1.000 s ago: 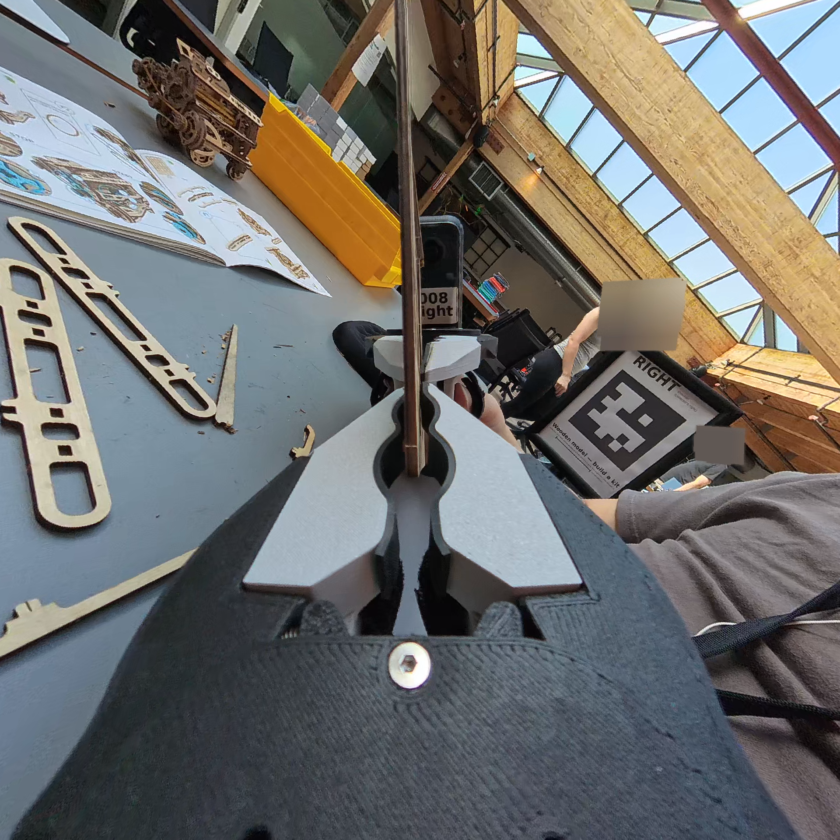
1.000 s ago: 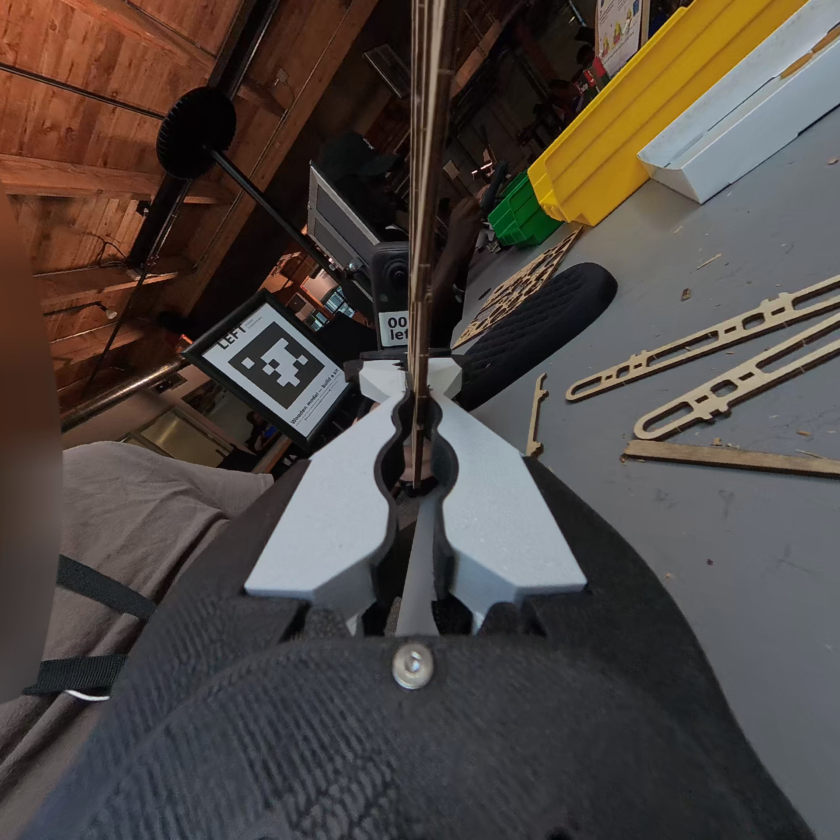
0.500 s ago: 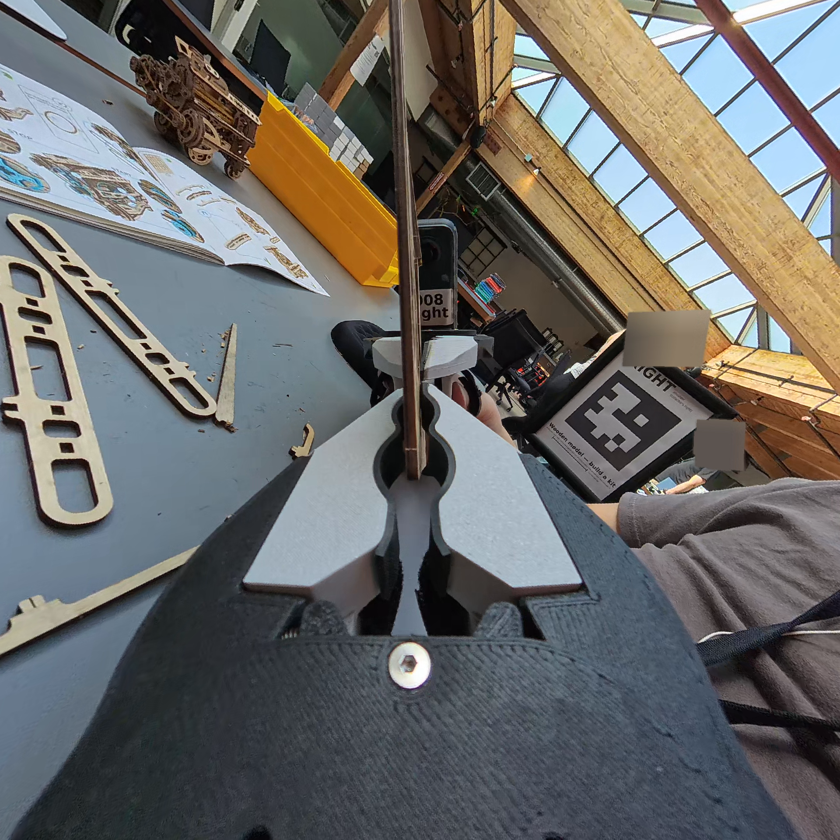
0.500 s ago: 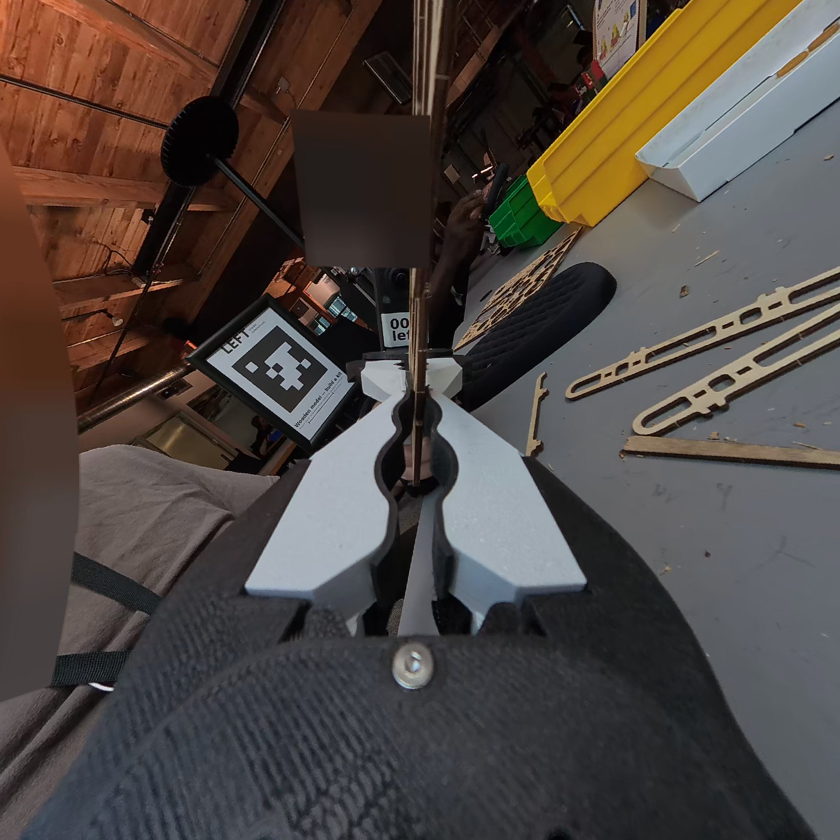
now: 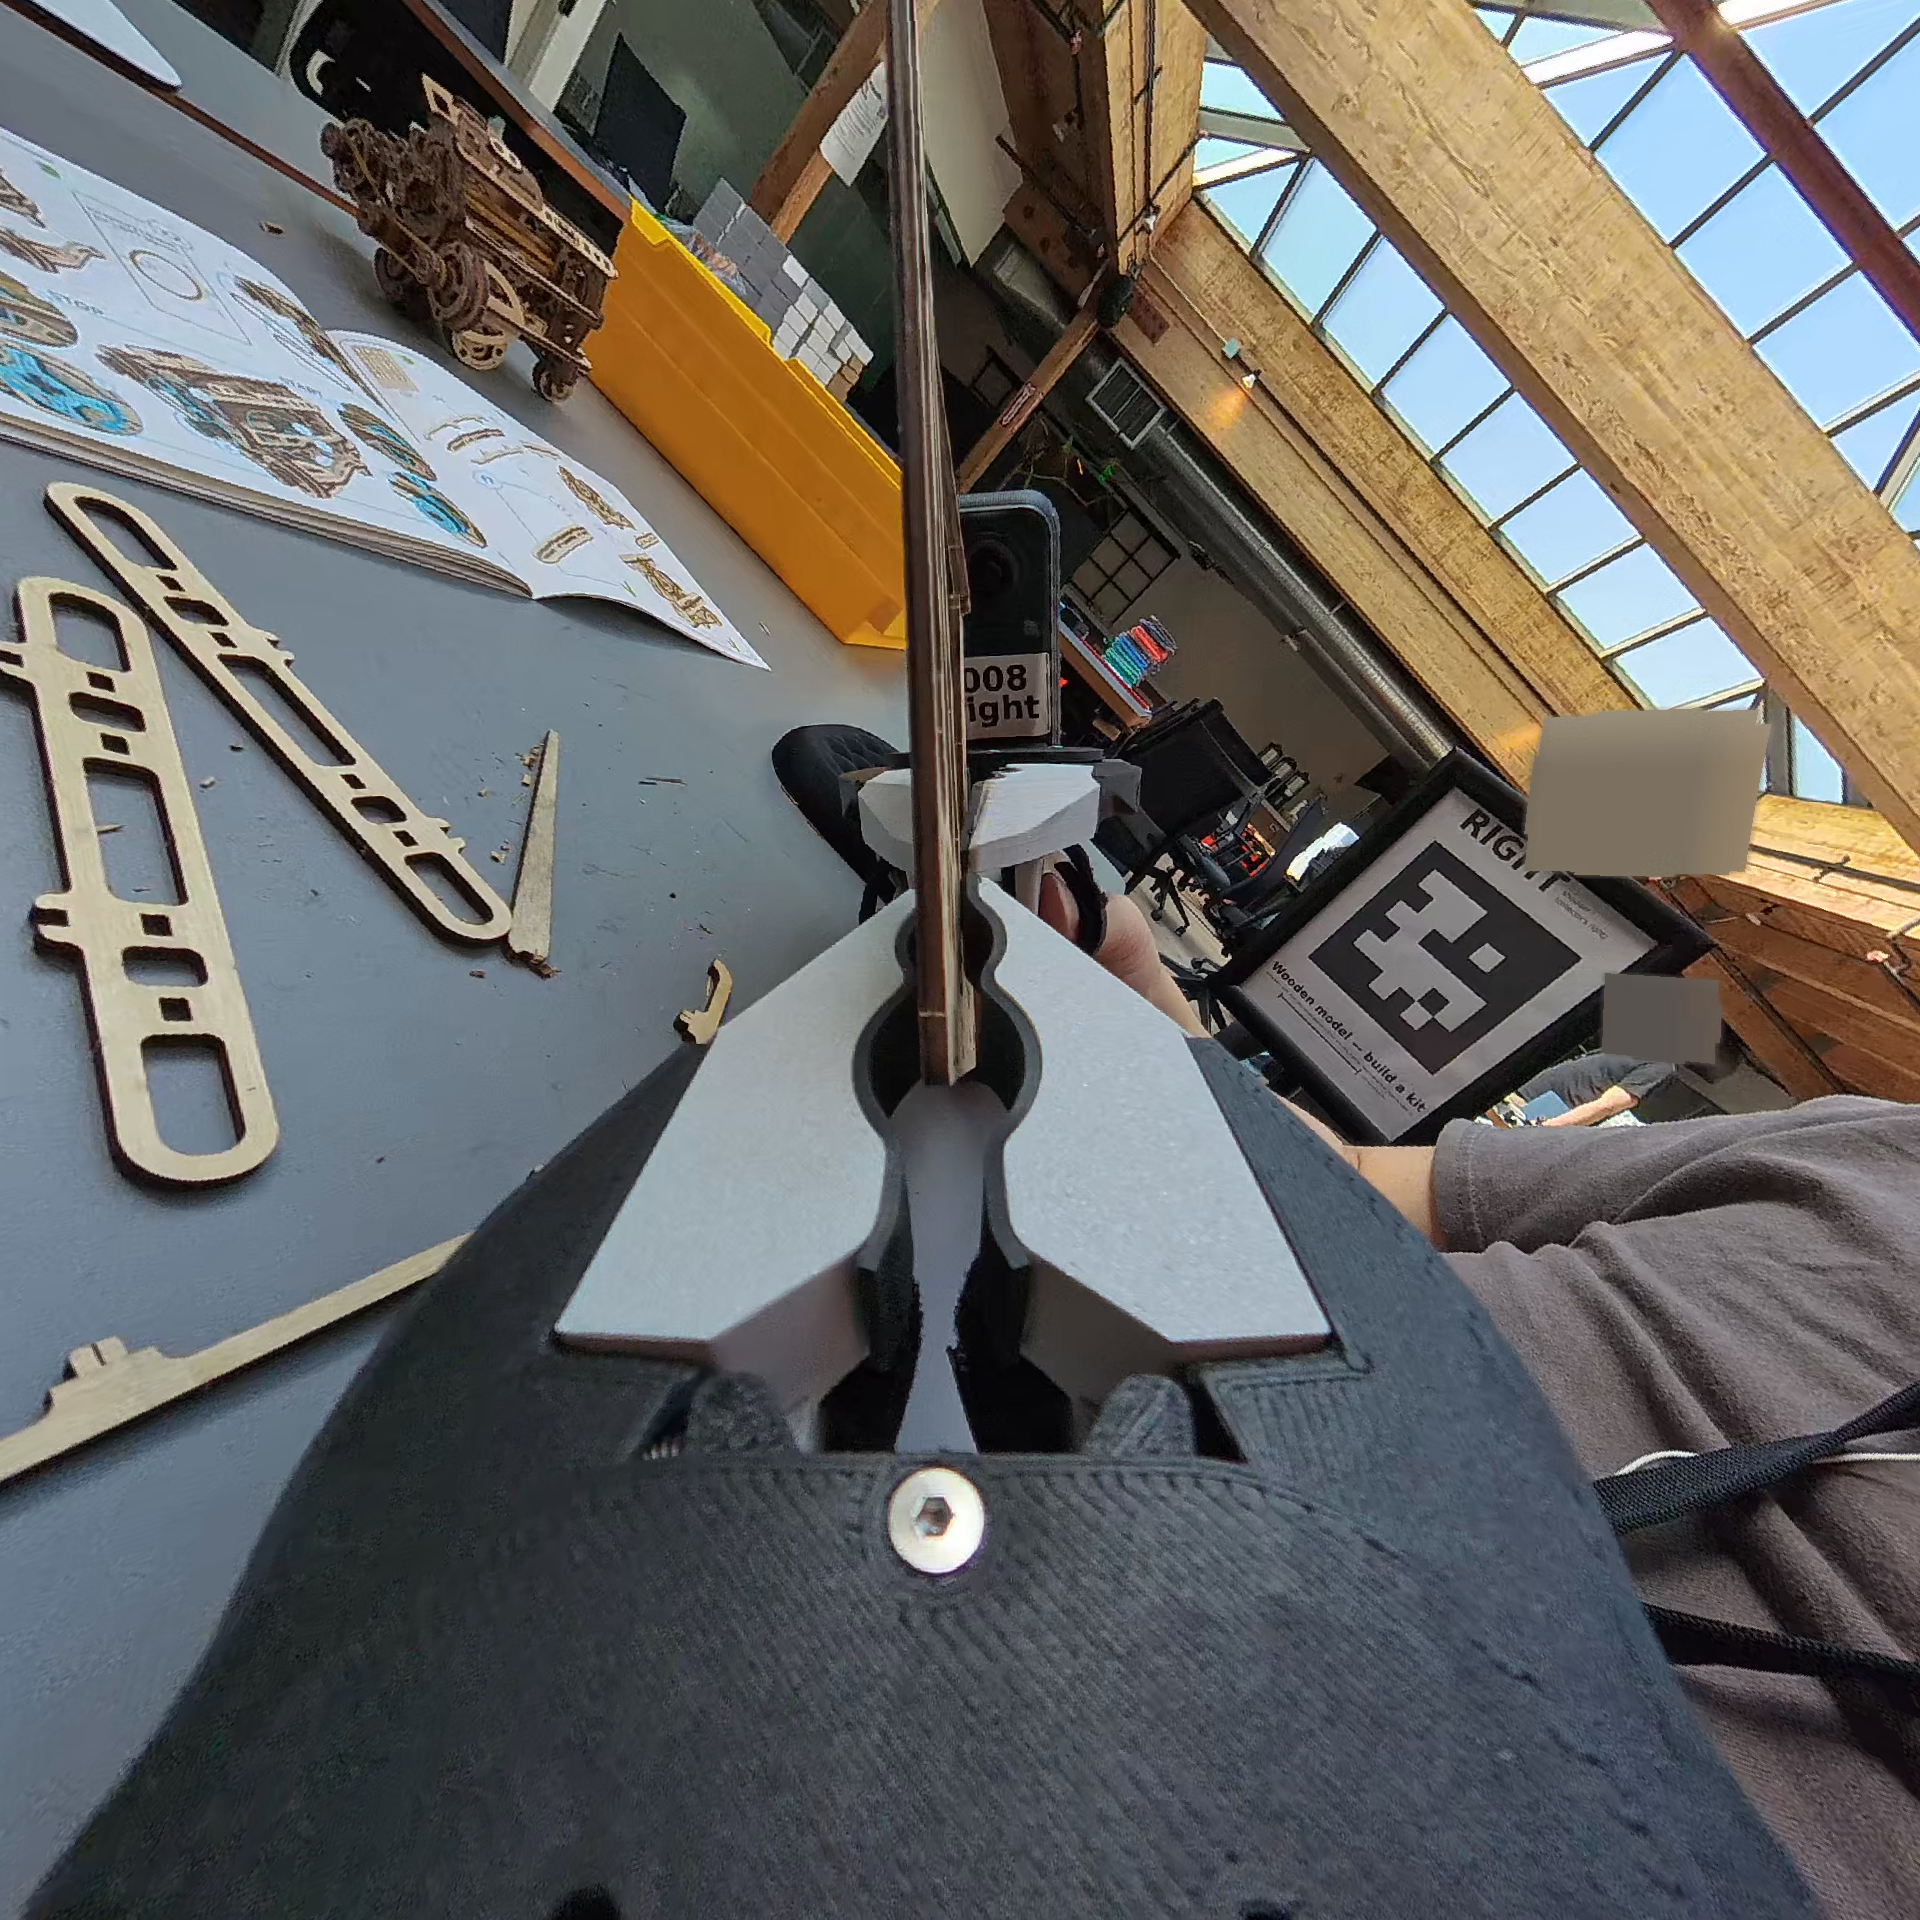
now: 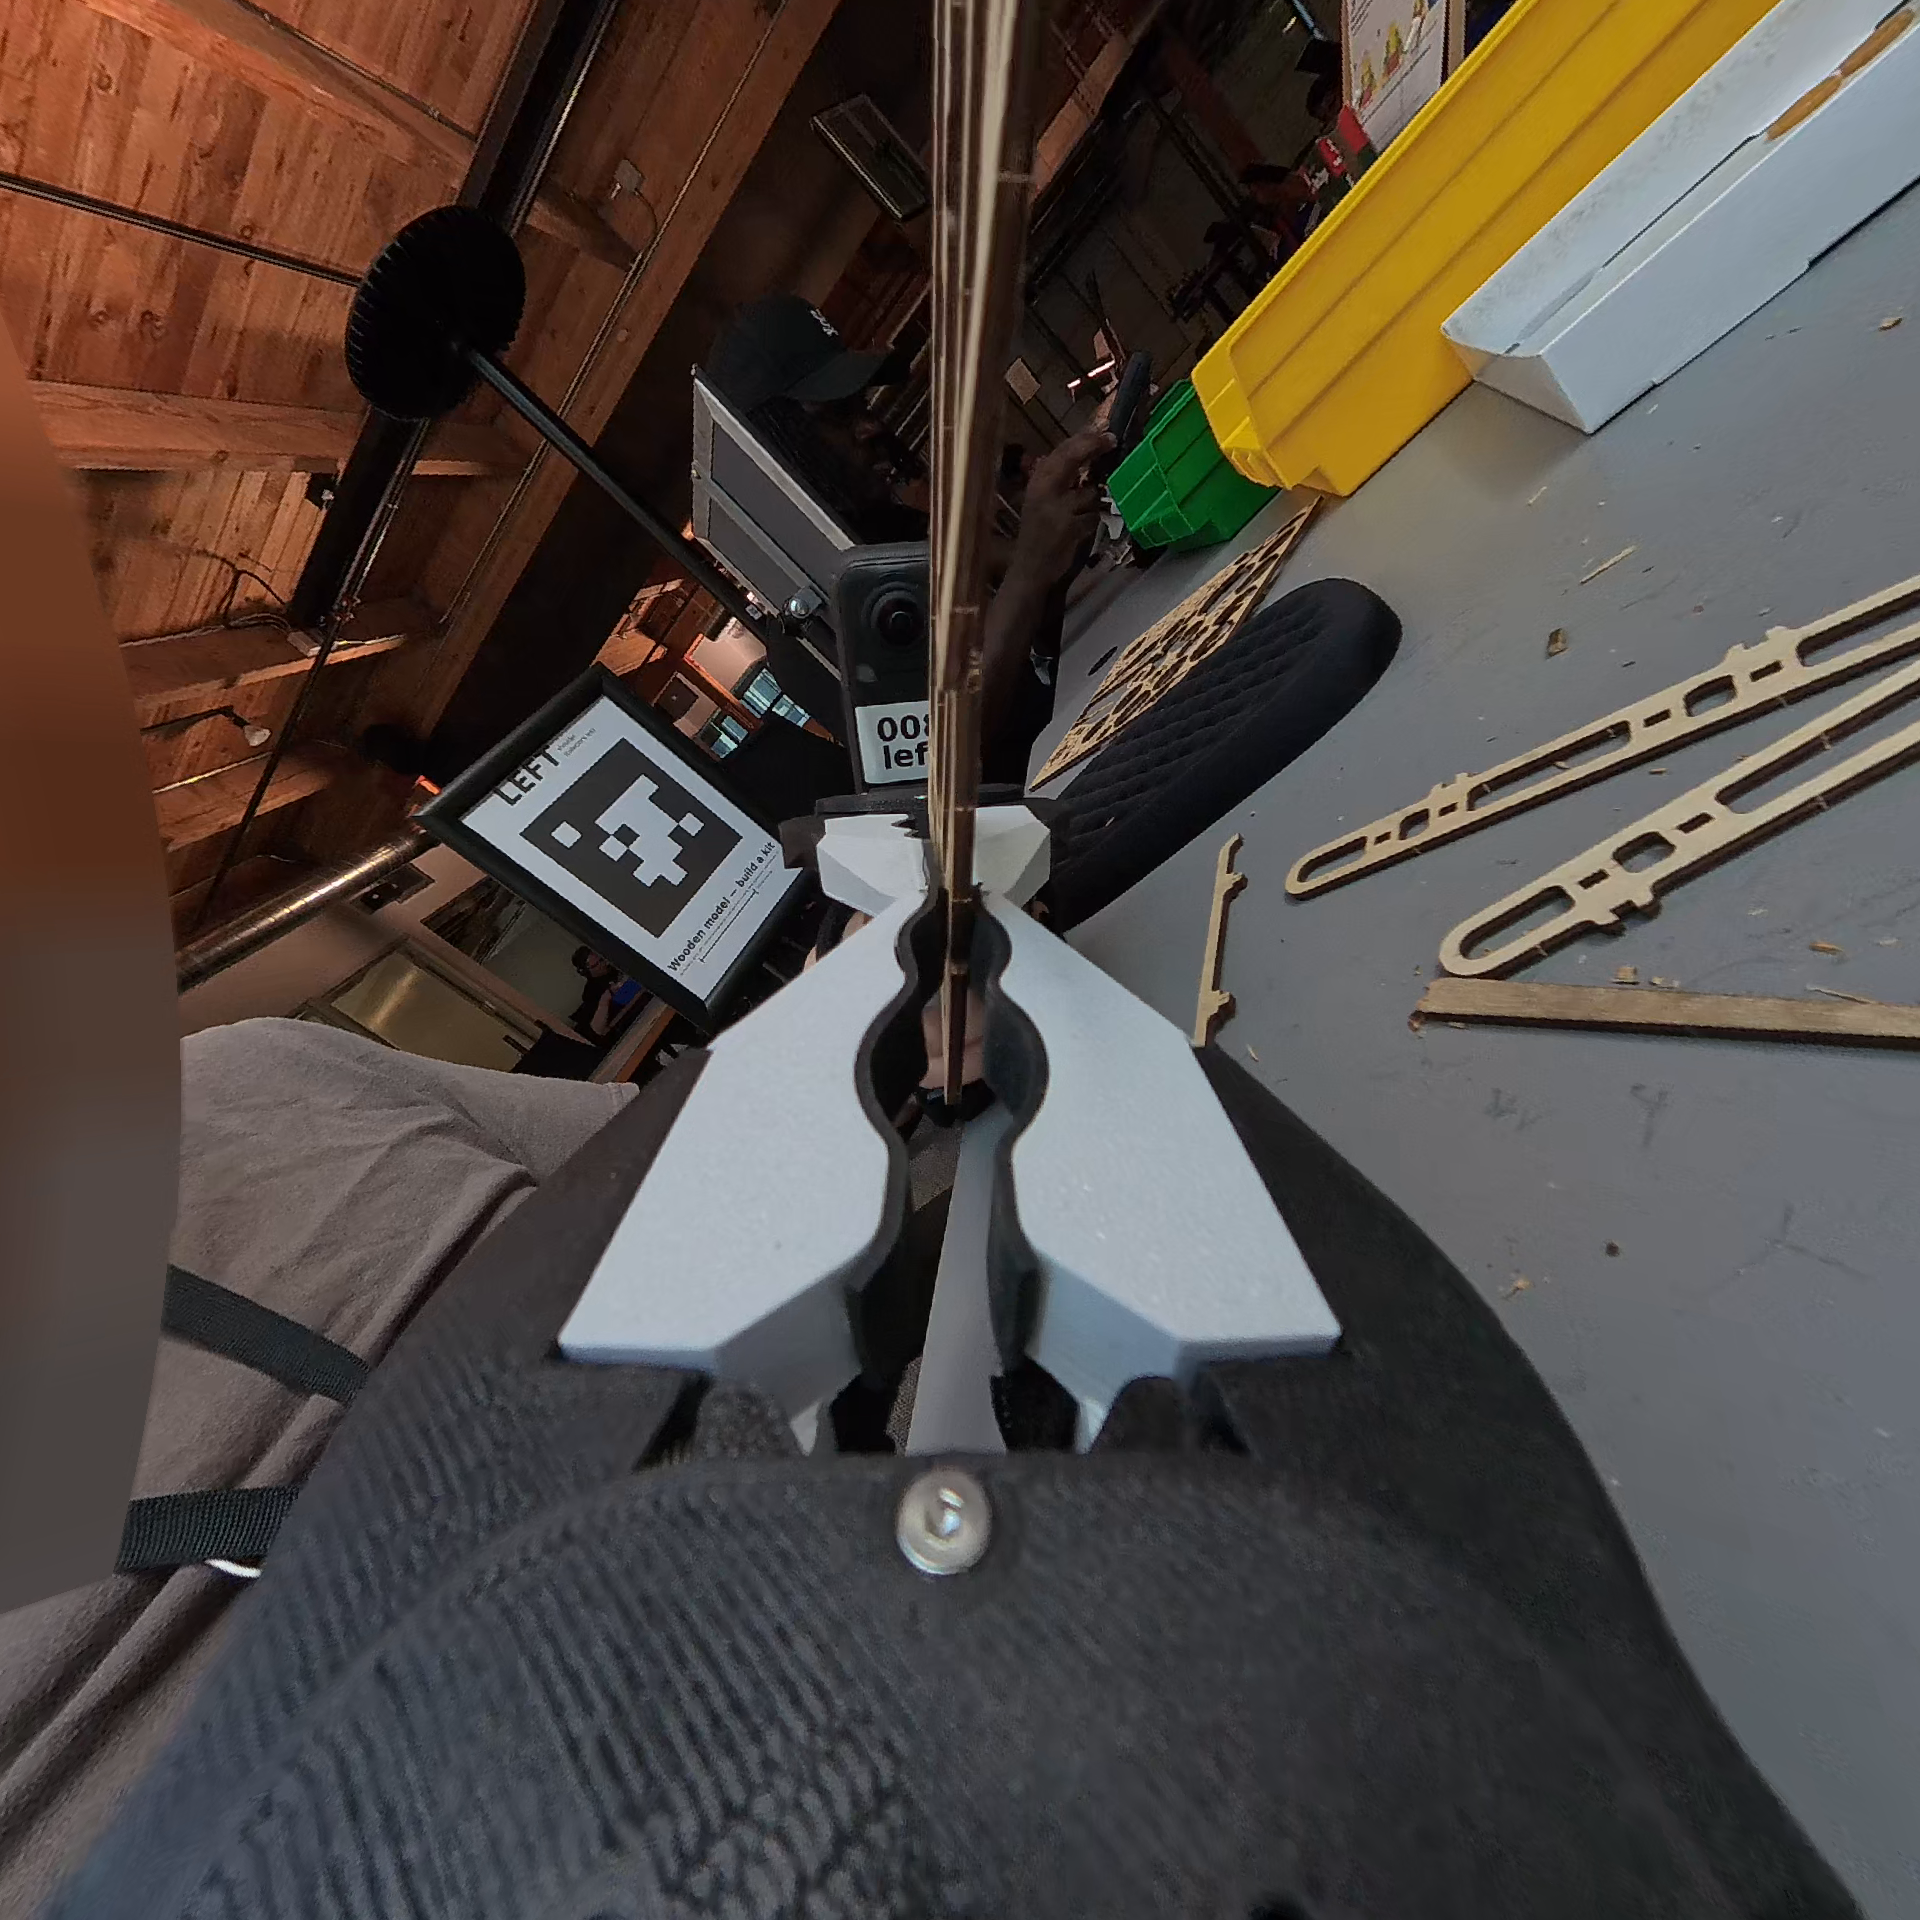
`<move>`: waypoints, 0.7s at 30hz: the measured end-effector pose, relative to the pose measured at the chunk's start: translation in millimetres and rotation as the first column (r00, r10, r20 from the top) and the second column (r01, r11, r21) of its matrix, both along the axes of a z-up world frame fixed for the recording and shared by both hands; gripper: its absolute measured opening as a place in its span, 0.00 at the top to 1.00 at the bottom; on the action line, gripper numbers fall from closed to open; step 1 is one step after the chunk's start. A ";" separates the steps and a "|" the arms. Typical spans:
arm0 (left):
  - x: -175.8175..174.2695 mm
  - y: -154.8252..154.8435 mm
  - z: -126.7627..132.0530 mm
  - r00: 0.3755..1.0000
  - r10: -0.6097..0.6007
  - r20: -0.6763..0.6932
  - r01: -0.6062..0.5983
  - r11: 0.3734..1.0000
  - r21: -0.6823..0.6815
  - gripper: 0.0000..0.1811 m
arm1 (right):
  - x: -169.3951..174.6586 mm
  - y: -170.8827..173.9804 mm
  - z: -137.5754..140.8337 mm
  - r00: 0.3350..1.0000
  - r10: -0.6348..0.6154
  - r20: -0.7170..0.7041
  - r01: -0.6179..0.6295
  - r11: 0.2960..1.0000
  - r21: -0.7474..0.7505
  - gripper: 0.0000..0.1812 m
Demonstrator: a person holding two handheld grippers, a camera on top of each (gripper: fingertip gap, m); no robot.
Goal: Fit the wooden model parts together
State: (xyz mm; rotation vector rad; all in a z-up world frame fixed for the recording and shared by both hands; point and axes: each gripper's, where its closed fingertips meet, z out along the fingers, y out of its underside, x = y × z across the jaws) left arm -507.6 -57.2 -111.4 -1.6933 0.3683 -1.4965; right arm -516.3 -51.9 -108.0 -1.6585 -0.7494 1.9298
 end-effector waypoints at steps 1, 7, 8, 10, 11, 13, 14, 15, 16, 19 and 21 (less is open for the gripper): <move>0.1 -0.3 -0.2 1.000 -0.001 -0.001 0.001 1.000 -0.001 1.00 | 0.0 -0.3 -0.4 1.000 0.000 0.004 0.000 1.000 0.004 1.00; -2.1 1.2 -4.1 0.999 0.025 -0.021 -0.025 1.000 -0.018 1.00 | -2.2 1.6 -6.2 0.998 -0.031 0.061 0.028 0.998 0.056 1.00; -2.3 1.3 -4.5 0.999 0.031 -0.025 -0.031 0.999 -0.017 1.00 | -2.3 1.5 -6.9 0.997 -0.034 0.066 0.030 0.998 0.063 1.00; -3.0 1.9 -5.3 0.999 0.040 -0.030 -0.040 0.999 -0.019 1.00 | -2.9 2.2 -8.1 0.996 -0.045 0.077 0.039 0.997 0.073 1.00; -3.3 2.4 -5.8 0.998 0.045 -0.034 -0.045 0.999 -0.020 1.00 | -3.3 2.8 -8.7 0.995 -0.049 0.082 0.043 0.996 0.074 1.00; -3.6 3.5 -7.3 0.997 0.061 -0.053 -0.062 0.998 -0.015 1.00 | -3.6 4.2 -11.1 0.994 -0.057 0.098 0.050 0.996 0.069 0.99; -4.0 4.2 -8.1 0.995 0.073 -0.066 -0.074 0.997 -0.008 1.00 | -4.1 5.8 -12.7 0.992 -0.069 0.110 0.061 0.995 0.072 0.99; -4.0 4.4 -8.1 0.995 0.075 -0.068 -0.076 0.997 -0.006 1.00 | -4.4 6.1 -13.1 0.991 -0.069 0.113 0.061 0.996 0.070 0.99; -3.9 5.0 -7.8 0.995 0.072 -0.065 -0.073 0.997 -0.008 1.00 | -4.2 6.1 -12.4 0.992 -0.064 0.107 0.058 0.997 0.060 0.99; -2.9 5.7 -7.2 0.994 0.077 -0.074 -0.077 0.997 0.008 1.00 | -3.6 8.2 -11.5 0.993 -0.069 0.097 0.065 0.997 0.041 0.99; -2.3 5.1 -5.7 0.995 0.074 -0.068 -0.073 0.997 0.018 1.00 | -1.2 8.2 -7.1 0.995 -0.074 0.061 0.072 0.997 0.037 0.97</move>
